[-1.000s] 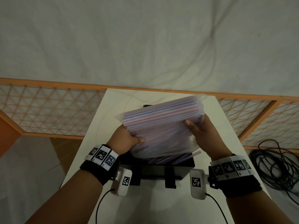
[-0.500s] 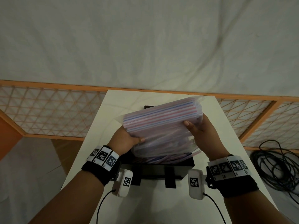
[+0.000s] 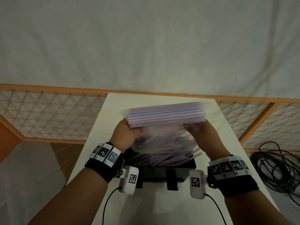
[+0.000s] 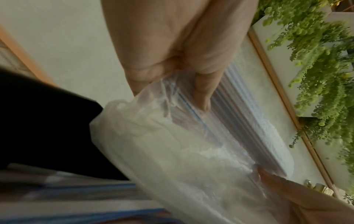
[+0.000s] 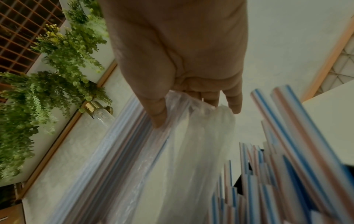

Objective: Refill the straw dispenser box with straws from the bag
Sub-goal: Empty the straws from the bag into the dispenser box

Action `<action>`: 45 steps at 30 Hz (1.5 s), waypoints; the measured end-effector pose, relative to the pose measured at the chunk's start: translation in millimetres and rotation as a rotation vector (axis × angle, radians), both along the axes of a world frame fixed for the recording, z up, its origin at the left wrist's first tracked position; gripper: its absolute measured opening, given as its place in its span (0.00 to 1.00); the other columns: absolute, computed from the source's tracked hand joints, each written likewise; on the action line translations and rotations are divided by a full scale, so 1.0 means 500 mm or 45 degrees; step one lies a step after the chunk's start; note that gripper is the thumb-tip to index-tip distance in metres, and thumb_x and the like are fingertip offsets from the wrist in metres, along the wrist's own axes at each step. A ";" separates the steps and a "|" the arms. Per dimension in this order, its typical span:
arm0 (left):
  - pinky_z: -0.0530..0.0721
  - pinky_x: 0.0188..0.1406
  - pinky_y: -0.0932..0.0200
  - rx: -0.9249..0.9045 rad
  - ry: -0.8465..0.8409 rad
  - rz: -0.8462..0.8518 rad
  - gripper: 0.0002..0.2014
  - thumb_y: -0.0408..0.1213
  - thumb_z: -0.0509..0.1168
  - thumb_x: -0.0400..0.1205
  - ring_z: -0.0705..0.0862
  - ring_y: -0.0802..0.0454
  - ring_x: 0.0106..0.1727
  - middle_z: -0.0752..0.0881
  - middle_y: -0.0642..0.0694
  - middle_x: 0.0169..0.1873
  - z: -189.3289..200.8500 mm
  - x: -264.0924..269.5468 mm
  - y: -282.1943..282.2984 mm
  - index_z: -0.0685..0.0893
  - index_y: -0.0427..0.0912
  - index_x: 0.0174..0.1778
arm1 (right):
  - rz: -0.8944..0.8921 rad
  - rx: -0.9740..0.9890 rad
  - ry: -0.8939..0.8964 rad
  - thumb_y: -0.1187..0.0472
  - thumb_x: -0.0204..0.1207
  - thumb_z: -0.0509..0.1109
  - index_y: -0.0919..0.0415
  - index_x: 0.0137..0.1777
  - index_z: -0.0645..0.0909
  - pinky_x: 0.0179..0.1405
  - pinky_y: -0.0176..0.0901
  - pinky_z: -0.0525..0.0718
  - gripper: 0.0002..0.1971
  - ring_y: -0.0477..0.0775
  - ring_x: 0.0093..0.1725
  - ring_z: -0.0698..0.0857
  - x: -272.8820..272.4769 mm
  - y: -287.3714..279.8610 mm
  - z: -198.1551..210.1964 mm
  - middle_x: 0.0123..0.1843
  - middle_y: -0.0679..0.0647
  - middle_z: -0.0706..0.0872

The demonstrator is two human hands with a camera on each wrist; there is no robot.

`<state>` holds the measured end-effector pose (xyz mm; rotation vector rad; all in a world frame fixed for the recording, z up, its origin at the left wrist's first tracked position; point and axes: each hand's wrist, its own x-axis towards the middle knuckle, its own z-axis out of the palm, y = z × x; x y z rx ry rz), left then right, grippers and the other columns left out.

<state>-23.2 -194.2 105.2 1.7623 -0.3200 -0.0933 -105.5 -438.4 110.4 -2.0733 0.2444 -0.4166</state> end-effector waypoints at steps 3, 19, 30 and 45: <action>0.83 0.54 0.57 -0.022 0.033 -0.004 0.17 0.35 0.76 0.72 0.87 0.55 0.52 0.90 0.44 0.50 0.005 0.005 -0.001 0.85 0.44 0.56 | -0.015 0.030 -0.015 0.51 0.76 0.70 0.54 0.65 0.80 0.65 0.59 0.80 0.18 0.54 0.61 0.84 0.000 0.001 0.011 0.60 0.53 0.87; 0.84 0.62 0.45 -0.146 0.094 -0.083 0.16 0.37 0.78 0.69 0.88 0.53 0.53 0.90 0.49 0.49 0.049 0.025 0.002 0.87 0.52 0.50 | -0.104 0.269 -0.175 0.48 0.60 0.81 0.58 0.61 0.79 0.56 0.63 0.85 0.30 0.54 0.56 0.88 0.031 -0.006 0.053 0.55 0.54 0.89; 0.80 0.67 0.41 -0.295 0.088 -0.138 0.34 0.46 0.80 0.61 0.84 0.47 0.63 0.86 0.43 0.59 0.027 0.043 0.008 0.80 0.48 0.64 | -0.047 0.274 -0.161 0.50 0.61 0.80 0.61 0.58 0.80 0.55 0.64 0.86 0.27 0.56 0.55 0.88 0.047 -0.007 0.059 0.54 0.57 0.89; 0.85 0.45 0.55 -0.328 -0.025 -0.170 0.11 0.38 0.77 0.64 0.87 0.53 0.41 0.90 0.53 0.33 0.026 0.054 -0.003 0.83 0.44 0.38 | 0.127 0.388 -0.225 0.62 0.65 0.81 0.61 0.60 0.81 0.57 0.65 0.85 0.22 0.59 0.56 0.88 0.028 -0.007 0.082 0.55 0.61 0.89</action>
